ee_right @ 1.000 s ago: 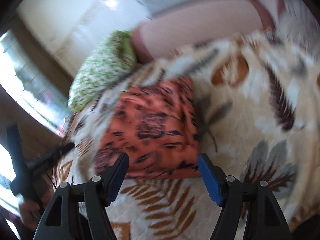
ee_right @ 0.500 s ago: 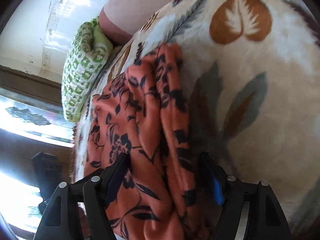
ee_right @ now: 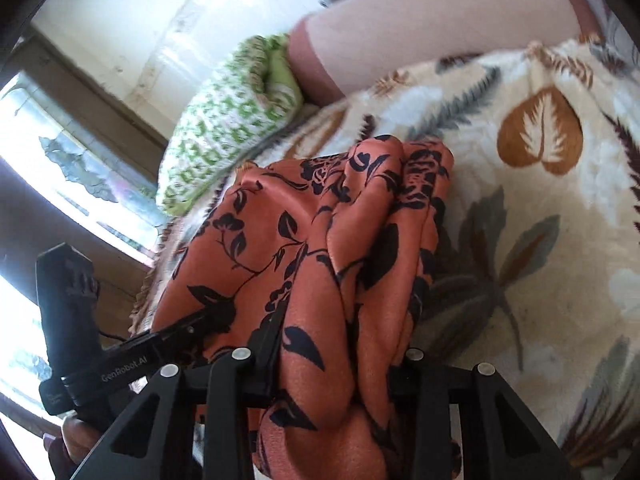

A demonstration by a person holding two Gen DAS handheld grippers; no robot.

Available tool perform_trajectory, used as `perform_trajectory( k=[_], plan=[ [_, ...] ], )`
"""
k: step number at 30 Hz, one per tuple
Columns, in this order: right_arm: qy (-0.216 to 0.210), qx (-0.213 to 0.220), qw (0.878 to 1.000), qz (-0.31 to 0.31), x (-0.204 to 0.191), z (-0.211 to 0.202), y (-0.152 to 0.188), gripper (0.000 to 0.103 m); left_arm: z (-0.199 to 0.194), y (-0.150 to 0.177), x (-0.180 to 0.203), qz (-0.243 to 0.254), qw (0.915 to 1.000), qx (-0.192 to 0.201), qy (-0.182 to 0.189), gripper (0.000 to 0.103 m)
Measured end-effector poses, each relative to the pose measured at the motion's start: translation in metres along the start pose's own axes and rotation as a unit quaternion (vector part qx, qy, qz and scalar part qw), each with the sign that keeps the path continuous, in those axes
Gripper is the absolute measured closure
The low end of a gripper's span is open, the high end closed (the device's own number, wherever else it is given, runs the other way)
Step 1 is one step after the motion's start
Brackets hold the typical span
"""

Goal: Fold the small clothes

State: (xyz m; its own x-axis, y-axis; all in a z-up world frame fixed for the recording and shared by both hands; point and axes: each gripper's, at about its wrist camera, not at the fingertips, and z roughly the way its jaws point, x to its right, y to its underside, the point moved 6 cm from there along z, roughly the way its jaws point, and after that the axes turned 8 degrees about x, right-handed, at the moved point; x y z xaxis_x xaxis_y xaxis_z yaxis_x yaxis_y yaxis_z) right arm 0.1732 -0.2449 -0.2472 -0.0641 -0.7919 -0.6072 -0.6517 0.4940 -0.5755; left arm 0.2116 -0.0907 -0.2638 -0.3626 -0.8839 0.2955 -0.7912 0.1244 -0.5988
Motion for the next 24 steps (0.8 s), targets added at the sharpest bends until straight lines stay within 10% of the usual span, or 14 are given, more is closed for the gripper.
perform_trajectory(
  k=[6, 11, 16, 24],
  plan=[
    [-0.019, 0.007, 1.0, -0.005, -0.016, -0.021, 0.025, 0.065, -0.02, 0.027, -0.004, 0.021, 0.9991, 0.006, -0.038, 0.062],
    [0.032, -0.069, 0.997, 0.011, 0.001, 0.016, 0.062, 0.053, 0.007, 0.059, -0.026, 0.043, 0.9915, -0.034, -0.118, 0.043],
    [0.056, -0.05, 0.997, -0.02, -0.007, -0.004, 0.06, 0.047, -0.031, 0.04, -0.016, 0.101, 0.9783, 0.043, -0.175, 0.042],
    [0.038, 0.038, 0.995, -0.089, -0.042, -0.063, 0.037, 0.047, -0.097, 0.005, 0.015, 0.123, 0.9676, 0.144, -0.167, 0.04]
  ],
)
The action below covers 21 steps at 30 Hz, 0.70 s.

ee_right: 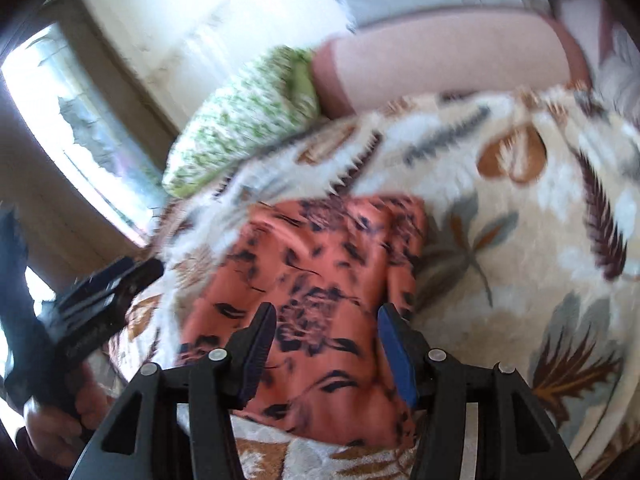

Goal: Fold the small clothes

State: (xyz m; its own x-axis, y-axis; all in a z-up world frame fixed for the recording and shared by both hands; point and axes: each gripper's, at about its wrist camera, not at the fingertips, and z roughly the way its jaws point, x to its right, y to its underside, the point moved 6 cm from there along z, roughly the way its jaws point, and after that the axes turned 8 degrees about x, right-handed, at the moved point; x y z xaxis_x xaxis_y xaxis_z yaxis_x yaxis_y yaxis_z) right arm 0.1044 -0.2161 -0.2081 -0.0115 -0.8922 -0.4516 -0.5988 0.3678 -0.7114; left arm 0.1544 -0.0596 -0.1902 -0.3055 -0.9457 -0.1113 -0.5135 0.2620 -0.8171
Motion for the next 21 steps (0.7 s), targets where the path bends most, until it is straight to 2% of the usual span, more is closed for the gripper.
perform_trajectory(
  k=[2, 4, 7, 21],
  plan=[
    [-0.006, 0.008, 1.0, -0.029, -0.016, -0.007, -0.004, 0.047, -0.007, -0.005, 0.0, -0.008, 0.9999, 0.005, 0.006, 0.04],
    [-0.016, 0.008, 0.999, -0.037, -0.026, -0.008, -0.004, 0.055, -0.013, -0.005, -0.004, -0.016, 0.9998, 0.006, 0.007, 0.04],
    [-0.02, 0.003, 0.999, -0.044, -0.036, -0.009, 0.002, 0.06, -0.014, -0.003, -0.005, -0.018, 0.9998, 0.004, 0.001, 0.04],
    [-0.014, -0.021, 0.999, -0.031, -0.033, 0.007, 0.017, 0.061, 0.012, 0.022, -0.014, -0.019, 0.9989, -0.034, -0.025, 0.04]
  ],
)
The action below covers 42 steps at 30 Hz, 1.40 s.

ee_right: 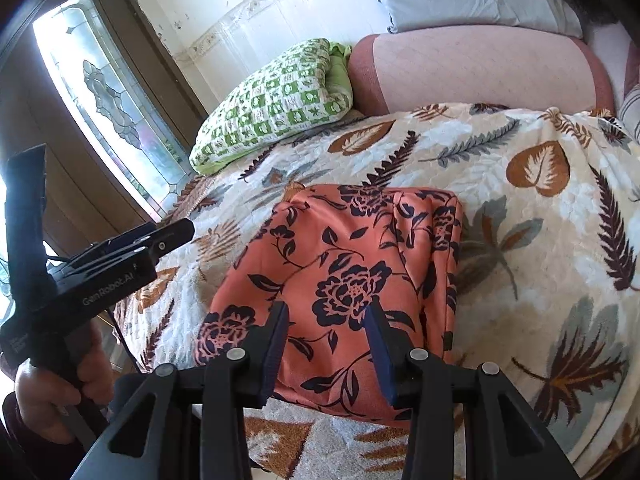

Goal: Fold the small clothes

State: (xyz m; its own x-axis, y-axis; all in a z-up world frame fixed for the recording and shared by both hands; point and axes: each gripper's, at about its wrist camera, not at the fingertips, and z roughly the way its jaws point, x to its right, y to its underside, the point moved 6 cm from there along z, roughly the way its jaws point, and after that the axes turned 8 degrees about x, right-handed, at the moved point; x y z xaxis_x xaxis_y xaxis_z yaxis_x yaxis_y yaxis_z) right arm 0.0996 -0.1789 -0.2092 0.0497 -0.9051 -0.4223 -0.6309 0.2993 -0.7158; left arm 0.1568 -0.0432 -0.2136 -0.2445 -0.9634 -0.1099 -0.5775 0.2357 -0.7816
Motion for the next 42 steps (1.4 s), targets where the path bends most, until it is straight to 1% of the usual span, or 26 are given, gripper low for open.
perform_trajectory(
  k=[2, 4, 5, 6, 7, 8, 9, 10, 11, 12, 14, 15, 16, 18, 20, 23, 24, 25, 29, 36, 42],
  plan=[
    [0.004, -0.011, 1.0, 0.001, 0.003, 0.008, 0.006, 0.061, 0.008, 0.007, 0.001, 0.002, 1.0, -0.007, -0.003, 0.04],
    [0.015, -0.026, 1.0, 0.0, 0.008, 0.018, 0.015, 0.061, 0.023, 0.019, 0.002, 0.008, 0.9997, -0.023, -0.008, 0.029],
    [0.028, -0.05, 0.998, 0.0, 0.013, 0.03, 0.025, 0.06, 0.042, 0.038, 0.005, 0.02, 0.998, -0.058, -0.015, 0.027],
    [0.038, -0.068, 0.997, 0.004, 0.019, 0.039, 0.034, 0.06, 0.057, 0.054, 0.007, 0.03, 0.9953, -0.091, -0.013, 0.027],
    [0.04, -0.068, 0.997, 0.003, 0.022, 0.044, 0.041, 0.06, 0.07, 0.071, 0.009, 0.035, 0.9924, -0.118, -0.007, 0.027],
    [0.038, -0.059, 0.998, -0.003, 0.02, 0.042, 0.04, 0.06, 0.073, 0.079, 0.006, 0.024, 0.9931, -0.114, -0.006, 0.024],
    [0.036, -0.06, 0.997, -0.009, 0.018, 0.04, 0.039, 0.061, 0.069, 0.077, 0.003, 0.007, 0.9946, -0.104, -0.002, 0.025],
    [0.033, -0.066, 0.997, -0.009, 0.016, 0.037, 0.037, 0.061, 0.066, 0.074, 0.001, -0.002, 0.9944, -0.105, 0.0, 0.025],
    [0.026, -0.064, 0.998, -0.002, 0.015, 0.031, 0.032, 0.061, 0.06, 0.067, 0.0, -0.001, 0.9941, -0.108, 0.0, 0.025],
    [0.017, -0.061, 0.998, 0.01, 0.016, 0.026, 0.028, 0.061, 0.055, 0.06, 0.001, 0.005, 0.995, -0.099, -0.003, 0.025],
    [0.002, -0.05, 0.998, 0.03, 0.016, 0.014, 0.019, 0.059, 0.037, 0.042, 0.001, 0.02, 0.9979, -0.06, -0.016, 0.025],
    [0.003, -0.041, 0.999, 0.032, 0.016, 0.008, 0.015, 0.056, 0.026, 0.032, 0.002, 0.024, 0.9987, -0.041, -0.02, 0.025],
    [0.007, -0.022, 0.999, 0.031, 0.015, -0.004, 0.007, 0.053, 0.017, 0.024, 0.003, 0.024, 0.9991, -0.03, -0.019, 0.025],
    [0.013, 0.003, 1.0, 0.022, 0.011, -0.022, -0.005, 0.051, -0.005, 0.007, 0.005, 0.021, 0.9996, -0.003, -0.018, 0.025],
    [0.027, 0.025, 0.999, 0.007, 0.007, -0.04, -0.013, 0.05, -0.026, -0.008, 0.006, 0.018, 0.9995, 0.018, -0.017, 0.024],
    [0.05, 0.056, 0.997, -0.014, 0.003, -0.067, -0.025, 0.05, -0.048, -0.025, 0.006, 0.01, 0.9991, 0.037, -0.02, 0.022],
    [0.053, 0.062, 0.997, -0.016, 0.001, -0.073, -0.029, 0.05, -0.056, -0.03, 0.006, 0.007, 0.9987, 0.046, -0.02, 0.018],
    [0.055, 0.071, 0.996, -0.017, 0.0, -0.08, -0.032, 0.049, -0.062, -0.034, 0.006, 0.005, 0.9985, 0.051, -0.019, 0.015],
    [0.058, 0.099, 0.993, -0.022, -0.006, -0.109, -0.041, 0.047, -0.085, -0.046, 0.005, -0.003, 0.9975, 0.069, -0.014, 0.014],
    [0.062, 0.135, 0.988, -0.048, -0.024, -0.133, -0.051, 0.047, -0.111, -0.059, 0.002, -0.012, 0.9963, 0.084, -0.016, 0.014],
    [0.064, 0.155, 0.984, -0.066, -0.035, -0.146, -0.053, 0.046, -0.129, -0.066, 0.0, -0.01, 0.9949, 0.099, -0.019, 0.014]
  ],
)
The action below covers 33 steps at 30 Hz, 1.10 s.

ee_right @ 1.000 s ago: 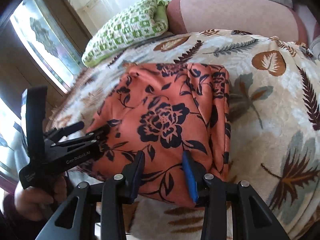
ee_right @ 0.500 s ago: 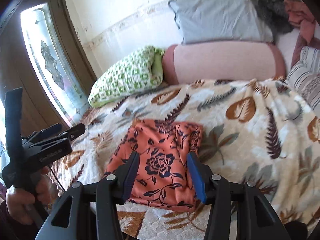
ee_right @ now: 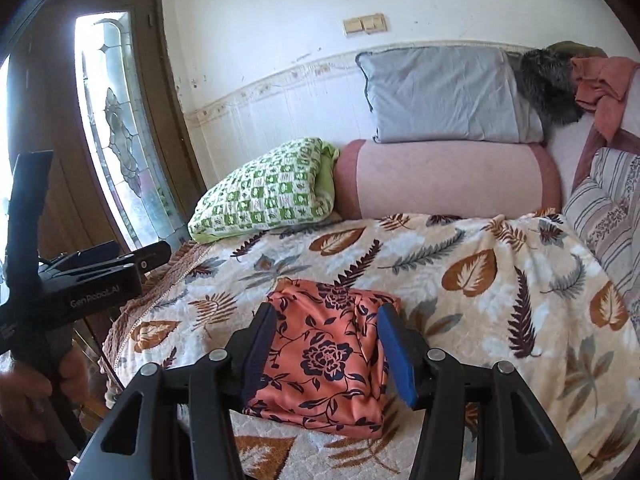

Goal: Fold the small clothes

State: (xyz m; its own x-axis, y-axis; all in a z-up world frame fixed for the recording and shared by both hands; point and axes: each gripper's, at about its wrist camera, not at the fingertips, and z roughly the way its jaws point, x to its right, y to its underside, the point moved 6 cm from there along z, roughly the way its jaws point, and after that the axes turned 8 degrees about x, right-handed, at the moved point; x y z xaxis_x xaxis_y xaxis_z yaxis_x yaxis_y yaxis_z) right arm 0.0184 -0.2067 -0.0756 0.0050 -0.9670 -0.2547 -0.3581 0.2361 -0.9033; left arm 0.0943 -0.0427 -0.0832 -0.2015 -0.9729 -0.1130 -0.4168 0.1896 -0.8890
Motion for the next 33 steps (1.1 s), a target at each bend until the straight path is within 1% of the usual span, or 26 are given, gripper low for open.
perform_trajectory(
  k=[5, 11, 19, 33],
  plan=[
    [0.0, 0.013, 1.0, -0.001, -0.002, -0.007, -0.005, 0.045, -0.011, -0.004, -0.001, 0.002, 1.0, 0.009, 0.0, 0.014],
    [-0.008, 0.018, 1.0, -0.02, -0.015, -0.009, -0.007, 0.044, -0.022, -0.009, -0.001, 0.001, 0.9999, 0.017, 0.004, 0.014],
    [-0.011, 0.024, 0.999, -0.023, -0.02, -0.008, -0.012, 0.043, -0.032, -0.017, -0.006, -0.004, 0.9995, 0.032, 0.003, 0.014],
    [-0.011, 0.022, 0.999, -0.037, -0.025, -0.002, -0.015, 0.043, -0.033, -0.02, -0.007, -0.004, 0.9995, 0.031, 0.001, 0.014]
  ],
)
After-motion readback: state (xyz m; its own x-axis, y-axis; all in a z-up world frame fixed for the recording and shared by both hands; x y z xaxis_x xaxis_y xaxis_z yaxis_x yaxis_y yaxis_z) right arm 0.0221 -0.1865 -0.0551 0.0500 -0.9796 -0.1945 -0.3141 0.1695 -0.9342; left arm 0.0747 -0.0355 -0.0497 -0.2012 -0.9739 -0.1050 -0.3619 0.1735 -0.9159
